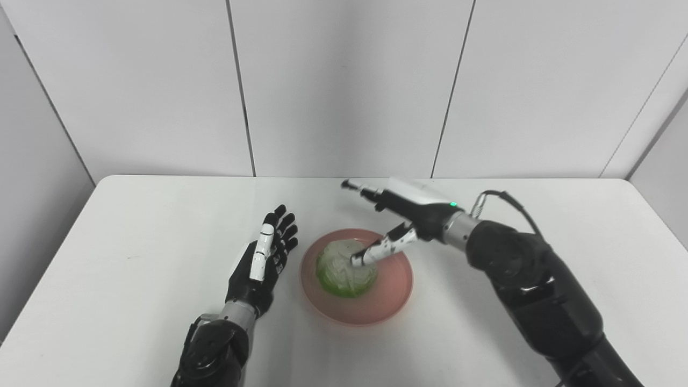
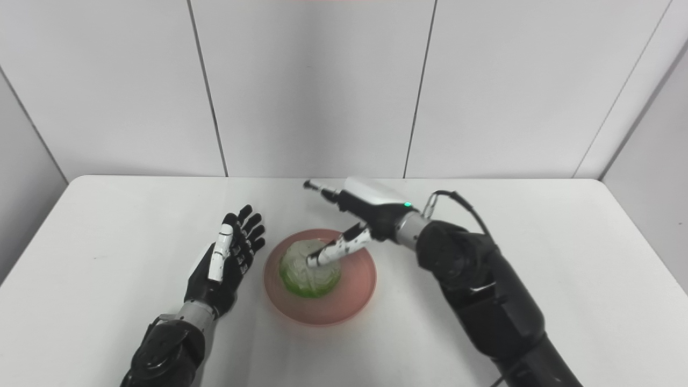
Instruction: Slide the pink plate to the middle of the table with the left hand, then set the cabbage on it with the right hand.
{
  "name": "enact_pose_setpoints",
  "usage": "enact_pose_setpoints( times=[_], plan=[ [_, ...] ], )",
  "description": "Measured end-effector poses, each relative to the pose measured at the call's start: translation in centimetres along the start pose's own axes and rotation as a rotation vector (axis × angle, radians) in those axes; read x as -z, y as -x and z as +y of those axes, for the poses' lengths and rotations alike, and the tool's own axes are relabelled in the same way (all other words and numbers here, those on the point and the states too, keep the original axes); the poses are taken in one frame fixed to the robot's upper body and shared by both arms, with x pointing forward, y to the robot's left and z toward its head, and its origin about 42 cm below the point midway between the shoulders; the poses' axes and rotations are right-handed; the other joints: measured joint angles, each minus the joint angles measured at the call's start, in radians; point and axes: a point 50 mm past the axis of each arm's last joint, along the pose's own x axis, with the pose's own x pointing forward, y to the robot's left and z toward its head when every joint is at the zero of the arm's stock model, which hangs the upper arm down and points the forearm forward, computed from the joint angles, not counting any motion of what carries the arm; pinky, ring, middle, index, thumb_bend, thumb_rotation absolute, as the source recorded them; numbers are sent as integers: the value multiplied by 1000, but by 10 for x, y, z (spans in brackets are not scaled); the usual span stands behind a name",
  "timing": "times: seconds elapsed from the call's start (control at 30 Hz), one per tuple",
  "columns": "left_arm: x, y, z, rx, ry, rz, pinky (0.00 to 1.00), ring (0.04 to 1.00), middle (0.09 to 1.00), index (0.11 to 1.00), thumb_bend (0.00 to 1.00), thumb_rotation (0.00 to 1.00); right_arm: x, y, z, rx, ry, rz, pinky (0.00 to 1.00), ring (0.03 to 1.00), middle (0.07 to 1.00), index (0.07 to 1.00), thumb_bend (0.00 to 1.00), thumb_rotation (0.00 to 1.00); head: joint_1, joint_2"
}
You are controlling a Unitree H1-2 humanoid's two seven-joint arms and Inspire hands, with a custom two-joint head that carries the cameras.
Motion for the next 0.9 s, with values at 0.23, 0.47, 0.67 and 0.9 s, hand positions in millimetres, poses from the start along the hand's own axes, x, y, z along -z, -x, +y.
enact_pose_setpoints(
  times=[0.23,0.47,0.67,0.9],
  plan=[
    [1,0,0,1,0,3,1000,989,988,998,628,1000,22,7,-15,129,-128,23,824,937,992,1000,996,782,2,-12],
    [0,1,1,-2,2,1,1000,1000,999,1000,616,1000,58,26,22,215,-310,107,851,943,975,997,855,982,0,-17],
    [0,5,1,-32,3,-11,1000,1000,1000,1000,612,1000,75,37,75,316,-539,128,956,998,997,999,846,1000,3,-25],
    [9,16,-13,-75,-127,-60,1000,1000,1000,1000,672,1000,85,47,104,436,-809,100,998,1000,1000,1000,772,1000,14,-35]
  ],
)
